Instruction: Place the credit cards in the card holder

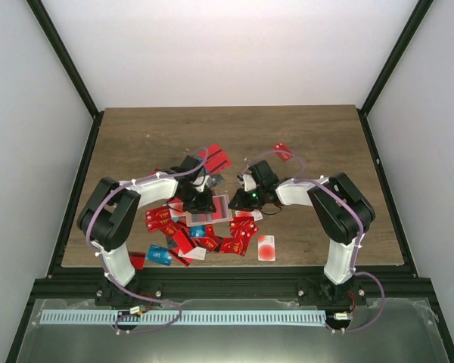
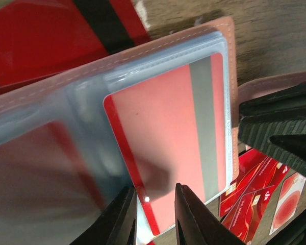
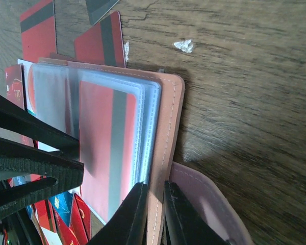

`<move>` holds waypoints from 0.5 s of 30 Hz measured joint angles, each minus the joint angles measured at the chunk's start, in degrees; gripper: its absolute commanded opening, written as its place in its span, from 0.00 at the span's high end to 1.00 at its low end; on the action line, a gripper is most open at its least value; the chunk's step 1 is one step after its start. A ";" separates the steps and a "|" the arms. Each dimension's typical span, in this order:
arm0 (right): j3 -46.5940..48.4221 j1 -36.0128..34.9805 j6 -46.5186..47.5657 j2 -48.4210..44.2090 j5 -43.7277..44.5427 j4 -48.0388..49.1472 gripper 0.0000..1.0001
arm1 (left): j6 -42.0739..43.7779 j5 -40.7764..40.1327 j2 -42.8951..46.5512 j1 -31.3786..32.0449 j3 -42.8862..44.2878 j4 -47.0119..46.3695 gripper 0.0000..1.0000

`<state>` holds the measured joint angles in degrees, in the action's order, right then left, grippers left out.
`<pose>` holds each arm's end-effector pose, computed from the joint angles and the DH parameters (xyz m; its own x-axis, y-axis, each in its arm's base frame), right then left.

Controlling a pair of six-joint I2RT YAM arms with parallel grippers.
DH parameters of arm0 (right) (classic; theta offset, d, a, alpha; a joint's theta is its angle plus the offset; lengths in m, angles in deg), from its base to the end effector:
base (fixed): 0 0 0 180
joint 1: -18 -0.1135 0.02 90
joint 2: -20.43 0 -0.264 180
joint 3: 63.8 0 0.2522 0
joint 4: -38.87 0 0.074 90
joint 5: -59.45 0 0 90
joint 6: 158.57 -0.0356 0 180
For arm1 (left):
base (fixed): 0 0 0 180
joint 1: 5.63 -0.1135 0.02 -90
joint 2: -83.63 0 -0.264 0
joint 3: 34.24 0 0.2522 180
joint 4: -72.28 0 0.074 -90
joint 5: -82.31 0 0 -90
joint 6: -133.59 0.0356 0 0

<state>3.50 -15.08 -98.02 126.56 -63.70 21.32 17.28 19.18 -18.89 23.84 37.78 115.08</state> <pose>0.2804 0.2059 0.1225 -0.9570 -0.1321 -0.2583 -0.2758 0.6904 0.6687 0.2750 -0.1739 0.1419 -0.9921 0.1065 -0.0657 0.1251 0.8477 -0.5154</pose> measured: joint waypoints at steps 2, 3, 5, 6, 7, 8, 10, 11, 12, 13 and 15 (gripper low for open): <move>0.00 0.00 0.02 0.00 0.02 0.00 0.88 | -0.28 0.02 -0.66 0.55 0.79 -0.17 0.76; 0.00 0.00 0.02 0.00 0.20 -0.09 0.88 | -0.37 -0.04 -0.87 0.85 1.03 -0.20 0.76; 0.00 0.02 0.04 0.00 0.37 -0.26 0.88 | -0.48 -0.28 -0.92 1.11 1.18 -0.02 0.74; 0.00 0.00 0.04 -0.02 0.44 -0.33 0.87 | -0.48 -0.48 -0.85 1.18 1.22 0.11 0.72; 0.00 0.00 0.04 -0.13 0.61 -0.46 0.86 | -0.50 -0.76 -0.72 1.27 1.22 0.26 0.71; 0.00 0.00 0.07 -0.24 0.68 -0.59 0.86 | -0.37 -1.05 -0.46 1.38 1.22 0.44 0.69; 0.00 -0.02 0.13 -0.68 0.85 -1.14 0.84 | -0.31 -1.97 0.63 1.64 1.22 1.49 0.68; 0.00 0.00 0.24 -1.01 0.87 -1.33 0.83 | -0.20 -2.38 1.36 1.70 1.22 2.03 0.67; 0.00 0.00 0.26 -1.38 0.87 -1.36 0.82 | -0.07 -2.73 2.27 1.73 1.22 2.60 0.68; 0.00 0.00 0.31 -1.86 0.83 -1.38 0.82 | 0.07 -3.13 3.26 1.70 1.22 3.17 0.68; 0.00 0.00 0.37 -2.95 0.52 -1.33 0.81 | 0.39 -3.87 4.90 1.70 1.25 3.89 0.71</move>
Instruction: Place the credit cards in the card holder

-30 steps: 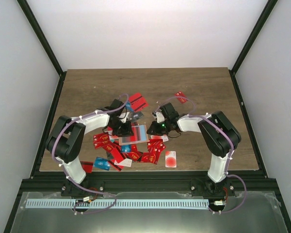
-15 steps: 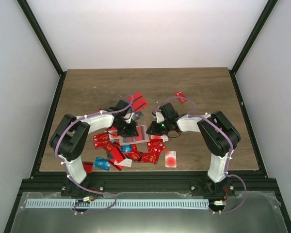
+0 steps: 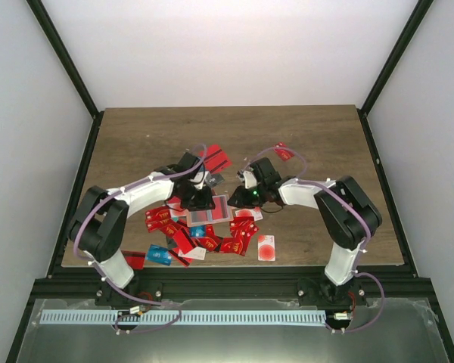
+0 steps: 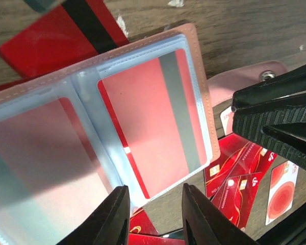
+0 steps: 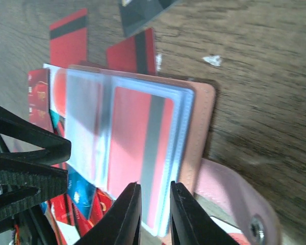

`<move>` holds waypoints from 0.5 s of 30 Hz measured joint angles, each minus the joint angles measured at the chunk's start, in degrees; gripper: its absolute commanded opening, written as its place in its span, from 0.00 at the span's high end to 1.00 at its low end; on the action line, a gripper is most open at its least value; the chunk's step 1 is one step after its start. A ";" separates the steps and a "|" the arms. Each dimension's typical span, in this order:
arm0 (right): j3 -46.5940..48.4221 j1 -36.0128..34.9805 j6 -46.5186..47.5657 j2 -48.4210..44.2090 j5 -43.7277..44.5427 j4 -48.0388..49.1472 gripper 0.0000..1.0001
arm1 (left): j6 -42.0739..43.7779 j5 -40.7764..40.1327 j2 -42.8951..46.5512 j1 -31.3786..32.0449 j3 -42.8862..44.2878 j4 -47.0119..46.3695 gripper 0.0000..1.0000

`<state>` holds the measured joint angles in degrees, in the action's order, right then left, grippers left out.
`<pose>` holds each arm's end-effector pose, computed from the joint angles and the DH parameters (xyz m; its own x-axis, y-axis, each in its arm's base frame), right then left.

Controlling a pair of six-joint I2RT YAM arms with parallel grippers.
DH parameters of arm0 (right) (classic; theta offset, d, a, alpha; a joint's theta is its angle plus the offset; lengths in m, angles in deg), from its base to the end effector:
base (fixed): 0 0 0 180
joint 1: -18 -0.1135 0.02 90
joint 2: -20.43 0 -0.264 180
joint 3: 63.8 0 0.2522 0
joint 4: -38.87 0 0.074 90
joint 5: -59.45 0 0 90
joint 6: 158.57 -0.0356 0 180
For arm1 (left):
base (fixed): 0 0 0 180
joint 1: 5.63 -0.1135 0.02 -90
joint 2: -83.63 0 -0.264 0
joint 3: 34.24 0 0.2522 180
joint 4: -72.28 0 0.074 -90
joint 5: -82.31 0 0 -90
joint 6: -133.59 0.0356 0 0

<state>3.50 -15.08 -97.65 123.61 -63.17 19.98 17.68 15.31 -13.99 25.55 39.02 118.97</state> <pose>0.2782 0.2041 0.1378 -0.9482 -0.1291 -0.2901 -0.2968 0.6851 0.6652 0.2661 -0.1773 0.1702 -0.9835 0.1250 -0.1306 0.1727 0.8632 -0.4743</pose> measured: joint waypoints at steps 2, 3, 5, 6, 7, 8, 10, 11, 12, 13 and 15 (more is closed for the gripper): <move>0.00 0.00 -0.11 -0.92 -0.70 0.11 0.80 | 0.26 -0.76 1.36 0.00 0.04 0.59 0.73; 0.00 0.00 -0.17 -1.27 -1.14 0.26 0.79 | 0.46 -1.11 1.84 0.00 0.07 0.81 0.74; 0.00 0.00 -0.44 -1.62 -2.21 0.83 0.77 | 0.70 -1.64 2.21 0.00 0.20 1.03 0.77; 0.00 0.00 -0.59 -1.64 -2.58 1.07 0.76 | 0.87 -1.88 2.19 0.00 0.24 1.03 0.79; 0.00 0.00 -0.74 -1.64 -2.99 1.29 0.75 | 1.01 -1.99 2.12 0.00 0.24 1.05 0.81; 0.00 0.00 -0.98 -1.62 -3.28 1.38 0.74 | 1.09 -2.03 2.10 0.00 0.24 1.05 0.82; 0.00 0.00 -1.44 -1.57 -3.63 1.73 0.72 | 1.38 -2.05 1.84 0.00 0.24 0.83 0.85; 0.02 0.00 -1.64 -1.46 -3.76 1.81 0.71 | 1.55 -2.08 1.55 0.00 0.24 0.74 0.87; 0.07 0.00 -1.79 -1.29 -3.87 1.90 0.70 | 1.79 -2.19 1.20 0.00 0.24 0.59 0.88; 0.13 0.00 -1.97 -0.98 -3.93 2.05 0.70 | 1.99 -2.25 0.81 0.00 0.24 0.50 0.89; 0.28 0.00 -2.27 -0.04 -4.13 2.43 0.70 | 2.12 -2.40 0.13 0.00 0.24 0.35 0.90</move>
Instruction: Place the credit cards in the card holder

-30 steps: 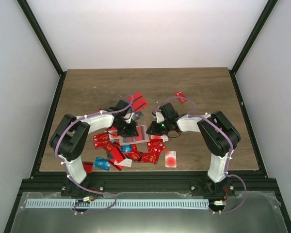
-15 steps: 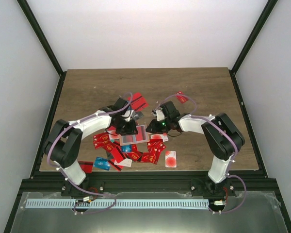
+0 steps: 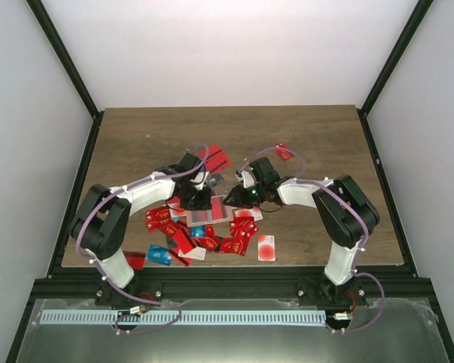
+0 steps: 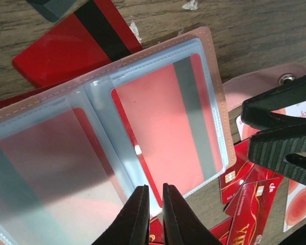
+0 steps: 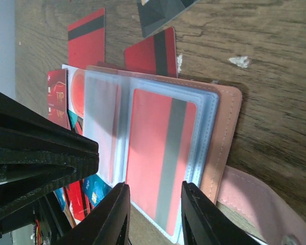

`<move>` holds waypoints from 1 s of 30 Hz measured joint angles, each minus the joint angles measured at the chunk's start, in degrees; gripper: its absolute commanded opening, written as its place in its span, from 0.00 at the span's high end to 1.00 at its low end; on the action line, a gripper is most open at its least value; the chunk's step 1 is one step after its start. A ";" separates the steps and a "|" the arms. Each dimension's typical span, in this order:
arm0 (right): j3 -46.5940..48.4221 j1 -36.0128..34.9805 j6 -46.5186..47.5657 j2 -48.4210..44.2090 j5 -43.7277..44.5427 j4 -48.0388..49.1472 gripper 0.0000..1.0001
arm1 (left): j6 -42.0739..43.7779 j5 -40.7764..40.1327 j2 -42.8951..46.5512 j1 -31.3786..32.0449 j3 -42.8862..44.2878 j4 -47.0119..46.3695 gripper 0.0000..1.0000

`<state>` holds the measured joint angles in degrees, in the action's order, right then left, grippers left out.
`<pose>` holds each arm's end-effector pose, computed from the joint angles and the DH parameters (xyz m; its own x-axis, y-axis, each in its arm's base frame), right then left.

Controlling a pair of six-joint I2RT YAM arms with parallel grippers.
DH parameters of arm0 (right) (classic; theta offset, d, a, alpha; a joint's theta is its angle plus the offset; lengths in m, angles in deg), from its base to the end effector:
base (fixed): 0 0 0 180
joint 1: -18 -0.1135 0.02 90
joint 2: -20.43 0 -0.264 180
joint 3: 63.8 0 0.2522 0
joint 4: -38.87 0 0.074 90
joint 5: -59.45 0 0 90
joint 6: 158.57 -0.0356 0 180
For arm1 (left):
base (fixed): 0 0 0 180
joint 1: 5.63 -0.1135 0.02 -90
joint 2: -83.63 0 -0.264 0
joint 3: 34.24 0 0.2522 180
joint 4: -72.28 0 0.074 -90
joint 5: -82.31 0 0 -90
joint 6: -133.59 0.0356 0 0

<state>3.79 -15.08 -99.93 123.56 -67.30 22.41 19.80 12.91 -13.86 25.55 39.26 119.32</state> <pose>0.2802 0.2080 0.1432 -0.9520 -0.1225 -0.2804 -0.2934 0.6254 0.7230 0.2670 -0.1762 0.1712 -0.9753 0.1488 -0.1632 0.2066 0.8761 -0.4356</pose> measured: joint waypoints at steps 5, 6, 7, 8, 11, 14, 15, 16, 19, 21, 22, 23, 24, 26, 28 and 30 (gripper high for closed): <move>0.15 0.00 -0.70 2.16 -0.39 0.37 0.70 | 0.31 0.07 -1.53 0.00 0.00 -0.72 0.91; 0.17 0.00 -0.76 2.43 -0.44 0.44 0.70 | 0.35 0.07 -1.84 0.00 0.00 -0.92 0.92; 0.20 0.00 -0.83 2.78 -0.55 0.46 0.70 | 0.44 0.11 -2.27 0.00 -0.02 -1.14 0.92; 0.28 0.00 -0.85 3.04 -0.59 0.50 0.70 | 0.46 0.15 -2.69 0.00 -0.02 -1.33 0.92; 0.61 0.00 -0.90 3.76 -0.79 0.74 0.70 | 0.48 0.39 -3.67 0.00 -0.42 -1.97 0.92; 0.83 0.00 -1.03 4.17 -1.20 1.11 0.71 | 0.48 0.79 -4.44 0.00 -0.96 -2.73 0.93; 0.83 0.00 -1.05 4.17 -1.27 1.14 0.71 | 0.48 0.94 -4.61 0.00 -1.07 -3.02 0.93; 0.83 0.00 -1.09 4.17 -1.40 1.25 0.72 | 0.48 1.07 -4.68 0.00 -1.16 -3.21 0.93; 0.90 0.00 -1.09 4.28 -1.66 1.51 0.74 | 0.48 1.29 -4.68 0.00 -1.36 -3.67 0.93; 0.92 0.00 -1.11 4.44 -1.81 1.66 0.74 | 0.46 1.36 -4.68 0.00 -1.38 -3.80 0.93; 0.94 0.00 -1.11 4.57 -1.90 1.73 0.74 | 0.46 1.42 -4.68 0.00 -1.46 -3.96 0.93; 1.05 0.00 -1.11 4.74 -2.10 1.75 0.75 | 0.46 1.49 -4.68 0.00 -1.49 -4.04 0.93; 1.22 0.00 -1.09 4.94 -2.25 1.73 0.75 | 0.46 1.55 -4.72 0.00 -1.51 -4.13 0.93; 1.53 0.00 -1.11 5.03 -2.56 1.70 0.76 | 0.46 1.68 -4.85 0.00 -1.60 -4.39 0.94; 1.86 -0.02 -1.11 5.03 -2.95 1.86 0.76 | 0.44 1.90 -5.01 0.00 -1.62 -4.66 0.94; 1.97 -0.07 -1.11 5.03 -3.13 1.90 0.77 | 0.44 2.03 -5.09 0.00 -1.62 -4.83 0.94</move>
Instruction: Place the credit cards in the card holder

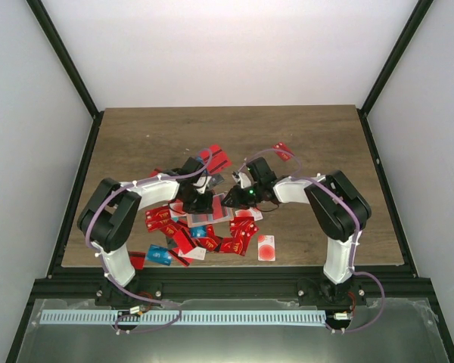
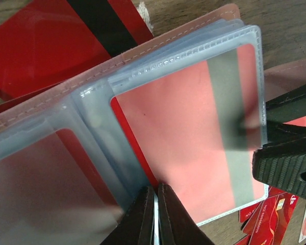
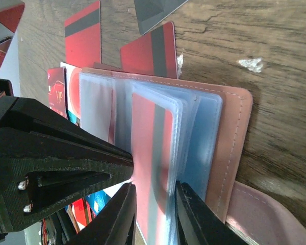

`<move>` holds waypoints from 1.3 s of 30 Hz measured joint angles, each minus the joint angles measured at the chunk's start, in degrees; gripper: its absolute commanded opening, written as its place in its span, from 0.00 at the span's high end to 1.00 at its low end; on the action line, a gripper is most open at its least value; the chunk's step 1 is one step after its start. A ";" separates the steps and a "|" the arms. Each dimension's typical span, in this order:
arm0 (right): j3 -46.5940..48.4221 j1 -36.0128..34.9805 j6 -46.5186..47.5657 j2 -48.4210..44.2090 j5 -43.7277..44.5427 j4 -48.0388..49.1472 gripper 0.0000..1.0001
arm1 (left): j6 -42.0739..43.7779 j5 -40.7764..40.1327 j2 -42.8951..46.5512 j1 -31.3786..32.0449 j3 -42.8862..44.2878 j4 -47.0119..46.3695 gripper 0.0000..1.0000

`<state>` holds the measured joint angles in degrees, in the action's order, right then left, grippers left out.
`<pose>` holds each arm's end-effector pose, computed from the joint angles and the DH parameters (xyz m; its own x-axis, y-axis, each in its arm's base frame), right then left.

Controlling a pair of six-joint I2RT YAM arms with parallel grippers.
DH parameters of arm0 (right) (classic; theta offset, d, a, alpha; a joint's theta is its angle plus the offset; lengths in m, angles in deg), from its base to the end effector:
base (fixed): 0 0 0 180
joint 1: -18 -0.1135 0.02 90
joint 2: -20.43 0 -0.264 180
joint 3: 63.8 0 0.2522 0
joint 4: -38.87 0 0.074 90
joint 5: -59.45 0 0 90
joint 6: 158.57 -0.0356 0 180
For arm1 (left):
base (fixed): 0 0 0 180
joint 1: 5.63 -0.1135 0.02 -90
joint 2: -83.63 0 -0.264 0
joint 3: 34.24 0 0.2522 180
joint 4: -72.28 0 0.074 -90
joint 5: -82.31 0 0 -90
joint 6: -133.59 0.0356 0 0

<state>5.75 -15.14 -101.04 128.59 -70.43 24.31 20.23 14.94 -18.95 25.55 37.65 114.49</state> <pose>0.2890 0.2160 0.1259 -0.9634 -0.1370 -0.2302 -0.2656 0.5998 0.7548 0.2716 -0.1804 0.1403 -0.9786 0.1644 -0.1241 0.2033 0.8674 -0.4542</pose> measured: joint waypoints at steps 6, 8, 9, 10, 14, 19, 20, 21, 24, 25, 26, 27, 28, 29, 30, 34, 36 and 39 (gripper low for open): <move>0.55 -0.44 0.09 -0.11 0.94 -1.29 0.77 | -0.04 0.31 -0.22 0.00 0.00 -0.31 0.95; 0.55 -0.55 0.09 -0.39 1.11 -1.51 0.77 | -0.09 0.50 -0.35 0.00 0.07 -0.42 0.95; 0.55 -0.57 0.09 -0.57 1.20 -1.64 0.77 | -0.09 0.63 -0.50 0.00 0.20 -0.48 0.96; 0.55 -0.59 0.09 -0.83 1.40 -1.84 0.77 | -0.17 0.90 -0.81 0.07 0.70 -0.50 0.96; 0.55 -0.61 0.09 -2.10 3.26 -3.30 0.76 | -0.26 1.38 -2.49 0.70 2.58 -0.52 0.96; 0.55 -0.61 0.26 -3.93 6.54 -5.57 0.76 | -0.61 2.71 -5.53 1.99 6.36 -0.83 0.96; 0.55 -0.61 0.26 -4.26 7.13 -6.01 0.76 | -0.70 3.15 -6.21 2.29 7.28 -0.98 0.96; 0.55 -0.59 0.26 -4.57 7.61 -6.49 0.76 | -0.79 3.54 -6.88 2.58 8.11 -1.33 0.96; 0.55 -0.59 0.22 -5.40 8.55 -7.48 0.76 | -1.14 3.96 -7.72 3.26 9.53 -1.84 0.96; 0.55 -0.59 0.09 -5.57 8.63 -7.72 0.74 | -1.31 3.87 -7.65 3.28 9.66 -1.79 0.96; 0.55 -0.59 0.02 -5.73 8.57 -7.74 0.73 | -1.40 3.52 -7.48 3.28 9.68 -1.79 0.95; 0.55 -0.68 -0.11 -5.75 8.41 -7.72 0.72 | -1.53 3.08 -7.19 3.28 9.68 -1.75 0.95; 0.55 -0.72 -0.20 -5.77 8.17 -7.72 0.71 | -1.60 2.64 -6.82 3.28 9.66 -1.60 0.94; 0.55 -0.79 -0.39 -5.77 7.93 -7.74 0.70 | -1.64 1.99 -6.23 3.26 9.55 -1.46 0.93; 0.55 -0.83 -0.57 -5.75 7.63 -7.72 0.69 | -1.73 1.38 -5.31 3.19 9.29 -1.22 0.92; 0.63 -1.20 -1.09 -5.75 6.95 -7.76 0.66 | -1.77 -0.20 -0.35 2.32 6.60 -0.61 0.90; 1.07 -1.88 -1.31 -5.73 6.91 -7.78 0.64 | -1.75 -0.66 2.51 1.42 4.72 -0.22 0.89; 2.69 -3.48 -1.73 -5.38 6.93 -7.91 0.59 | -1.75 -1.27 6.25 -0.17 2.08 0.35 0.88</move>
<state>8.44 -18.62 -102.77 123.21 -63.50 16.40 18.48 13.67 -12.70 25.37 39.72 114.84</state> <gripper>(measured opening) 0.370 0.113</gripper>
